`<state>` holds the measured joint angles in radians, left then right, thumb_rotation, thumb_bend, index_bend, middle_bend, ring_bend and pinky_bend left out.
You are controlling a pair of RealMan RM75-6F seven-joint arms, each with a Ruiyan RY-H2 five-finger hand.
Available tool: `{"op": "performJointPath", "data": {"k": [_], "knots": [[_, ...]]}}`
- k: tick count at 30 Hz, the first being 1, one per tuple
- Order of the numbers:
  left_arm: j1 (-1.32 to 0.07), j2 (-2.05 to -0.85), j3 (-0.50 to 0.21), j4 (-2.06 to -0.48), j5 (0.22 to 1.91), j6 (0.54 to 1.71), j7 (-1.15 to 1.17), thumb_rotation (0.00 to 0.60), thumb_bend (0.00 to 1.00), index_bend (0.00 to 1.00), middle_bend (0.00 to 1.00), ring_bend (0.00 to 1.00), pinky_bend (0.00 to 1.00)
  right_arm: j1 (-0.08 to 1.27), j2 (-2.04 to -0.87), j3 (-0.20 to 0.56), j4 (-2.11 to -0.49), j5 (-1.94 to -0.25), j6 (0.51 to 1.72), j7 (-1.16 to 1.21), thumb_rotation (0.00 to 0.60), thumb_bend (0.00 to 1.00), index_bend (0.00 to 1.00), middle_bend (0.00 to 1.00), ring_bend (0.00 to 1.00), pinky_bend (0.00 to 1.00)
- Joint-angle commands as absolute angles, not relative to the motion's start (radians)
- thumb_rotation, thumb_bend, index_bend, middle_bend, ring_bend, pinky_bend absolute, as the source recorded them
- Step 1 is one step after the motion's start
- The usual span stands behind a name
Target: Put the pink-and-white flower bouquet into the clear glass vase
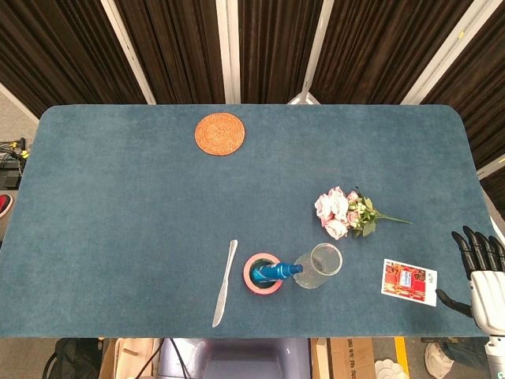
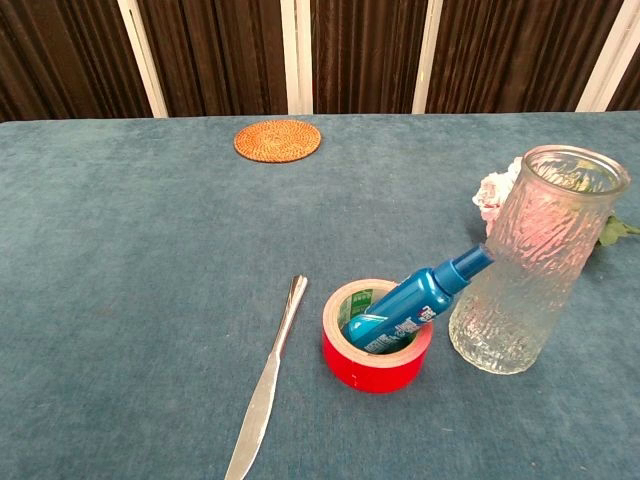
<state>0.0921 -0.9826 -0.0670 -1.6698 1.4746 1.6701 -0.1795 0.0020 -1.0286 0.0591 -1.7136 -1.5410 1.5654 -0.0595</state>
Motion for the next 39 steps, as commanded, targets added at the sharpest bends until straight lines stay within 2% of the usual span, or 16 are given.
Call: {"op": "performJointPath", "data": {"k": [1,24,32,39], "knots": [[0.094,-0.981,-0.066,-1.672,1.475,1.67,-0.179,0.6,0.22,0.1,0.0,0.0,0.05,0.002,-1.026,0.058,-1.714,-1.54,1.563,-0.056,0.6,0.03,0.08,0.02,0.0,0.0],[0.101,-0.978,-0.067,-1.667,1.478,1.681,-0.195,0.6,0.22,0.1,0.0,0.0,0.05,0.004,-1.023,0.052,-1.721,-1.552,1.559,-0.026,0.6,0.04,0.08,0.02,0.0,0.0],[0.109,-0.986,-0.052,-1.68,1.513,1.699,-0.16,0.6,0.22,0.1,0.0,0.0,0.05,0.041,-1.026,0.047,-1.734,-1.525,1.47,-0.019,0.6,0.03,0.08,0.02,0.0,0.0],[0.114,-0.985,-0.058,-1.678,1.503,1.708,-0.17,0.6,0.22,0.1,0.0,0.0,0.05,0.132,-1.005,0.1,-1.775,-1.41,1.312,-0.006,0.6,0.04,0.08,0.01,0.0,0.0]]}}
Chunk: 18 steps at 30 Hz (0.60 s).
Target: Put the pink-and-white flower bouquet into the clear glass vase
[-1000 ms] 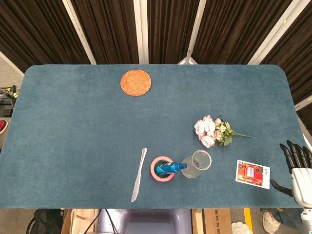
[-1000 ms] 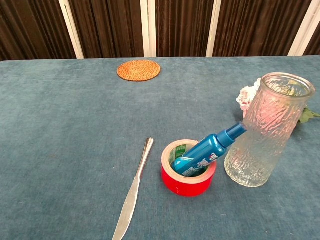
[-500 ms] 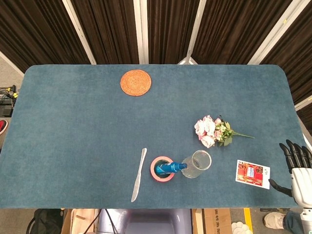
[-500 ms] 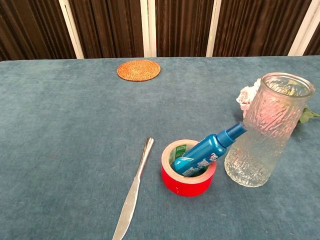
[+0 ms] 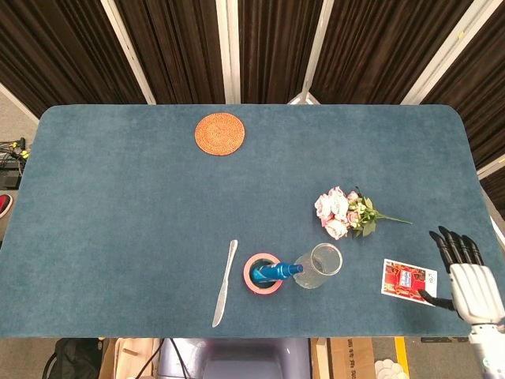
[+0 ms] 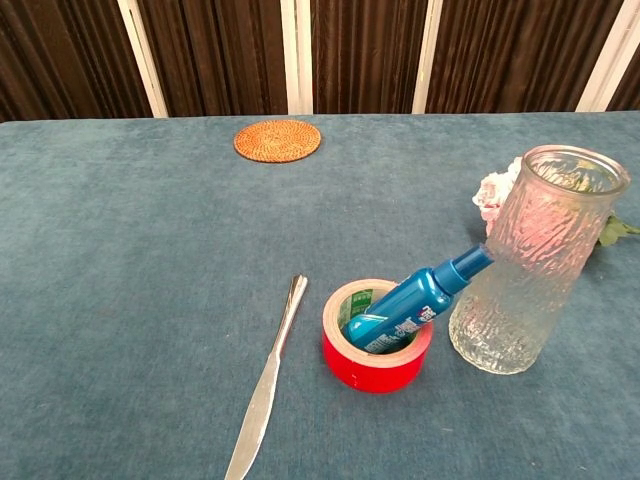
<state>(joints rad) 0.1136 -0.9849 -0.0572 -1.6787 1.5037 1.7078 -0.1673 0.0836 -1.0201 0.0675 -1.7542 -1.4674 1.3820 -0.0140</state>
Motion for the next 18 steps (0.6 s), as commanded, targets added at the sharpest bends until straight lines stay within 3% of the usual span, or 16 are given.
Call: {"op": "performJointPath", "data": {"k": [1,11,18], "knots": [[0.114,-0.985,-0.059,-1.678,1.502,1.708,-0.168,0.6,0.22,0.1,0.0,0.0,0.05,0.154,-0.999,0.115,-1.779,-1.382,1.282,-0.009,0.6,0.04,0.08,0.01,0.0,0.0],[0.111,-0.992,-0.064,-1.686,1.495,1.707,-0.144,0.6,0.22,0.1,0.0,0.0,0.05,0.368,-1.029,0.195,-1.723,-1.11,0.962,-0.122,0.6,0.03,0.08,0.01,0.0,0.0],[0.104,-1.001,-0.065,-1.695,1.495,1.698,-0.107,0.6,0.22,0.1,0.0,0.0,0.05,0.485,-1.106,0.211,-1.67,-0.949,0.874,-0.247,0.6,0.04,0.08,0.01,0.0,0.0]]}}
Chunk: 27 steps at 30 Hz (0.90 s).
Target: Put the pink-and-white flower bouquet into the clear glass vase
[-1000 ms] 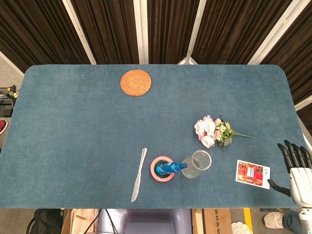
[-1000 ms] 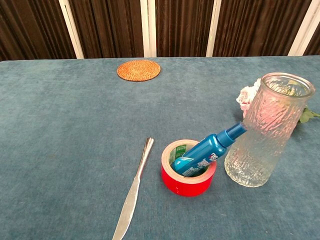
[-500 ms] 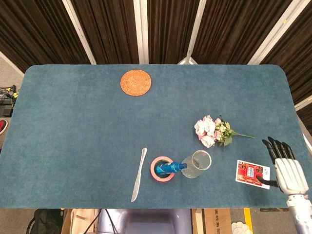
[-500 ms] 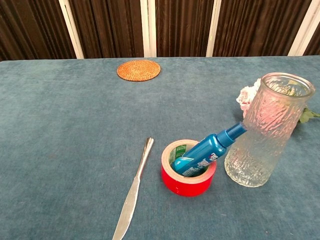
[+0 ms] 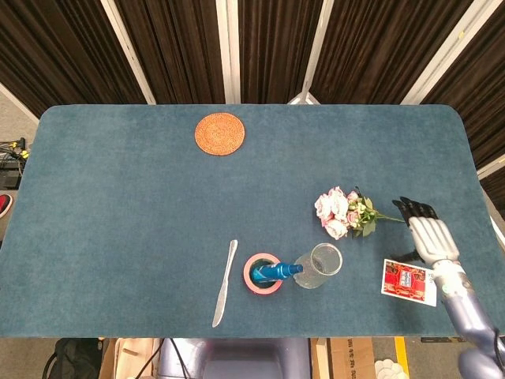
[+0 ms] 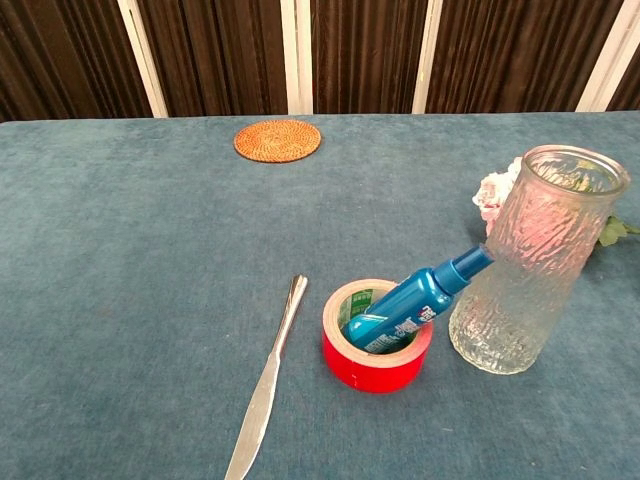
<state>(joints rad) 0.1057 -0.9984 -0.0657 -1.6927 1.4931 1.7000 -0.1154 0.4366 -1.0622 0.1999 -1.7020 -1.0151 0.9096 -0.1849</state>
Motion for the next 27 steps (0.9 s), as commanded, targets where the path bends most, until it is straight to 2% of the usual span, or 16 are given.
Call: {"op": "performJointPath", "data": {"k": [1,11,21,27], "knots": [[0.103,-1.001,-0.065,-1.696,1.496,1.697,-0.105,0.6,0.22,0.1,0.0,0.0,0.05,0.501,-1.118,0.209,-1.663,-0.922,0.869,-0.271,0.6,0.04,0.08,0.01,0.0,0.0],[0.103,-1.005,-0.072,-1.701,1.482,1.698,-0.088,0.6,0.22,0.1,0.0,0.0,0.05,0.626,-1.212,0.198,-1.601,-0.704,0.837,-0.416,0.6,0.04,0.08,0.01,0.0,0.0],[0.101,-1.012,-0.077,-1.707,1.472,1.695,-0.063,0.6,0.22,0.1,0.0,0.0,0.05,0.714,-1.308,0.191,-1.507,-0.613,0.839,-0.484,0.6,0.03,0.08,0.02,0.0,0.0],[0.097,-1.018,-0.08,-1.711,1.466,1.691,-0.042,0.6,0.22,0.1,0.0,0.0,0.05,0.753,-1.349,0.188,-1.462,-0.568,0.817,-0.492,0.6,0.04,0.1,0.05,0.07,0.0]]}}
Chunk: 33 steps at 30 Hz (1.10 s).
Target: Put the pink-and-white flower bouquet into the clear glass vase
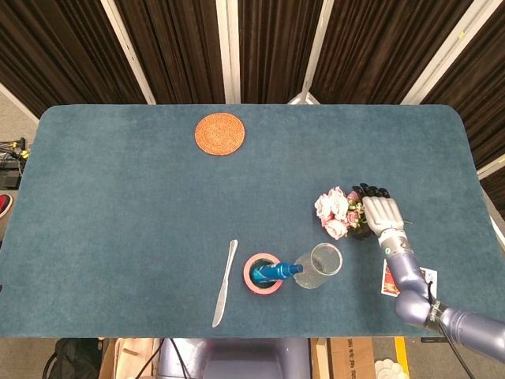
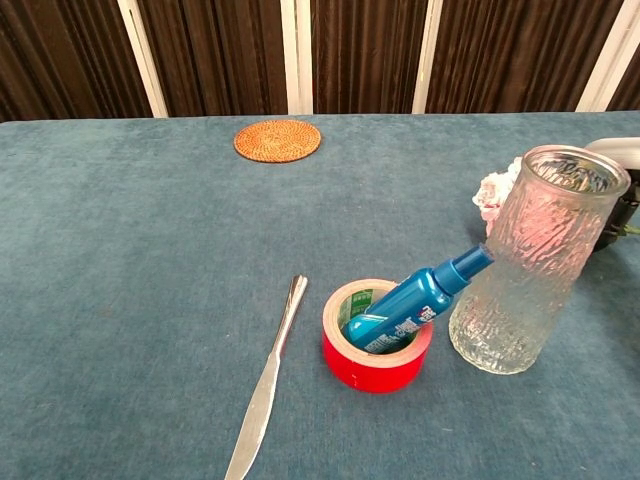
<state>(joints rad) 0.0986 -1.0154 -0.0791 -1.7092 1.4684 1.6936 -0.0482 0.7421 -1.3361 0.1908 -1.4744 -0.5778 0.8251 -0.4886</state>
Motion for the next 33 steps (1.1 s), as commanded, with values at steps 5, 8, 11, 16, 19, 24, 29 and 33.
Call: {"op": "performJointPath", "data": {"k": [5,8,11,16,19,24,29,33], "knots": [[0.092,-1.021,-0.08,-1.715,1.466,1.683,-0.029,0.6,0.22,0.1,0.0,0.0,0.05,0.768,-1.395,0.195,-1.423,-0.577,0.838,-0.475,0.6,0.03,0.23,0.16,0.19,0.0],[0.09,-1.02,-0.079,-1.715,1.466,1.679,-0.03,0.6,0.22,0.1,0.0,0.0,0.05,0.77,-1.417,0.195,-1.406,-0.591,0.846,-0.46,0.6,0.04,0.26,0.2,0.22,0.0],[0.087,-1.021,-0.082,-1.715,1.46,1.673,-0.027,0.6,0.22,0.1,0.0,0.0,0.05,0.773,-1.431,0.19,-1.393,-0.598,0.842,-0.455,0.6,0.04,0.29,0.25,0.26,0.0],[0.082,-1.023,-0.081,-1.717,1.459,1.665,-0.019,0.6,0.22,0.1,0.0,0.0,0.05,0.775,-1.448,0.192,-1.374,-0.609,0.852,-0.44,0.6,0.09,0.42,0.38,0.4,0.02],[0.082,-1.024,-0.08,-1.718,1.461,1.665,-0.015,0.6,0.22,0.1,0.0,0.0,0.05,0.766,-1.462,0.209,-1.362,-0.628,0.872,-0.402,0.6,0.17,0.5,0.43,0.45,0.05],[0.081,-1.024,-0.08,-1.72,1.46,1.663,-0.011,0.6,0.22,0.1,0.0,0.0,0.05,0.751,-1.439,0.241,-1.374,-0.644,0.843,-0.318,0.6,0.2,0.51,0.44,0.46,0.05],[0.081,-1.023,-0.077,-1.721,1.463,1.661,-0.011,0.6,0.22,0.11,0.0,0.0,0.05,0.731,-1.357,0.306,-1.417,-0.656,0.784,-0.195,0.6,0.22,0.54,0.46,0.47,0.05],[0.083,-1.02,-0.076,-1.72,1.466,1.665,-0.021,0.6,0.22,0.11,0.0,0.0,0.05,0.705,-1.273,0.363,-1.452,-0.677,0.738,-0.083,0.6,0.22,0.54,0.46,0.47,0.05]]}}
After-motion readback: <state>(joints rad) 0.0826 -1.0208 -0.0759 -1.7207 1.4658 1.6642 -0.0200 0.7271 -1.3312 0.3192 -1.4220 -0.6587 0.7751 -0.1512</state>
